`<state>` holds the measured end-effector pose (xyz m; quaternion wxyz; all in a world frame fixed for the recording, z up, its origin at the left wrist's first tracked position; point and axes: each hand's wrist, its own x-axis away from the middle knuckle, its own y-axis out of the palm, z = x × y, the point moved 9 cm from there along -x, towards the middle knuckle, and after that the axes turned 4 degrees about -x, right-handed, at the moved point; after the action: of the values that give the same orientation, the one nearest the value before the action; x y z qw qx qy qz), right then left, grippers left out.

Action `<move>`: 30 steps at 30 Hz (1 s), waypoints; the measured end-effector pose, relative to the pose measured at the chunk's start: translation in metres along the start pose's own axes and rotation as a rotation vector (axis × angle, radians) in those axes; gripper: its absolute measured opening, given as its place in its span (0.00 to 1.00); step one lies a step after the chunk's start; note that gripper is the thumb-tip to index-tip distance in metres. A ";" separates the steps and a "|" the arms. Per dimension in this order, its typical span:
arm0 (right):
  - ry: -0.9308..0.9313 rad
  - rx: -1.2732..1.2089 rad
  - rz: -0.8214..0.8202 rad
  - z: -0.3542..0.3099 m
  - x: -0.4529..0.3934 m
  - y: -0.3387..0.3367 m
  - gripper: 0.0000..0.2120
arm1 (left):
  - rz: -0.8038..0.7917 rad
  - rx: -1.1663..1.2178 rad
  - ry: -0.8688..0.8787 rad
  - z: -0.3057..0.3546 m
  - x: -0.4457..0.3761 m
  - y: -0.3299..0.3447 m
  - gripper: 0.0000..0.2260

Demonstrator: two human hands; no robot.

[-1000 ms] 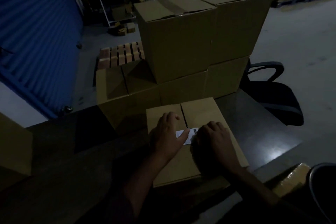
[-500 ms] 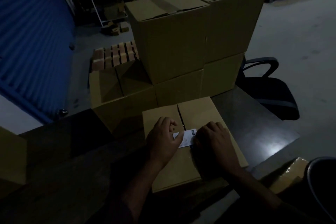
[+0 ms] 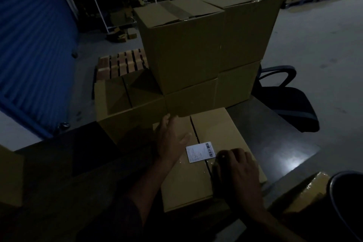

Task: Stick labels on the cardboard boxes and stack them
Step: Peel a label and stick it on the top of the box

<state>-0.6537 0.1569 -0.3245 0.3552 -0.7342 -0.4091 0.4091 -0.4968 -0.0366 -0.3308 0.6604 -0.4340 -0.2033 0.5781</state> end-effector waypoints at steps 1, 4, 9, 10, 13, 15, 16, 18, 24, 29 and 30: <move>0.007 0.008 0.016 0.000 0.003 -0.001 0.14 | 0.008 -0.030 -0.004 -0.002 -0.009 -0.002 0.32; 0.033 -0.026 0.056 0.008 -0.006 -0.002 0.13 | -0.051 -0.141 0.054 -0.004 -0.025 -0.001 0.32; -0.130 0.005 -0.019 0.027 -0.051 0.006 0.14 | -0.035 -0.252 -0.044 -0.025 -0.018 -0.019 0.29; -0.172 0.015 -0.058 0.029 -0.062 0.006 0.13 | -0.018 -0.269 -0.092 -0.032 -0.012 -0.025 0.30; -0.275 0.026 -0.142 0.026 -0.084 0.002 0.10 | -0.033 -0.360 -0.225 -0.050 0.012 -0.042 0.39; -0.279 -0.004 -0.198 0.020 -0.091 -0.001 0.10 | -0.069 -0.408 -0.267 -0.055 0.030 -0.047 0.44; -0.270 -0.003 -0.215 0.017 -0.093 -0.001 0.09 | -0.073 -0.416 -0.274 -0.055 0.038 -0.049 0.44; -0.234 0.011 -0.221 0.010 -0.091 0.000 0.08 | -0.034 -0.392 -0.250 -0.051 0.047 -0.053 0.39; -0.035 -0.056 -0.111 -0.002 -0.052 0.009 0.09 | 0.017 0.019 0.078 0.011 0.045 -0.031 0.19; -0.047 -0.021 -0.108 0.001 -0.054 0.023 0.11 | -0.093 -0.052 0.176 0.030 0.044 -0.005 0.13; -0.057 -0.027 -0.101 0.001 -0.054 0.023 0.10 | -0.081 -0.060 0.182 0.030 0.044 -0.005 0.13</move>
<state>-0.6647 0.0997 -0.3281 0.3537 -0.7054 -0.4611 0.4059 -0.5060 0.0148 -0.3212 0.6857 -0.4957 -0.1769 0.5028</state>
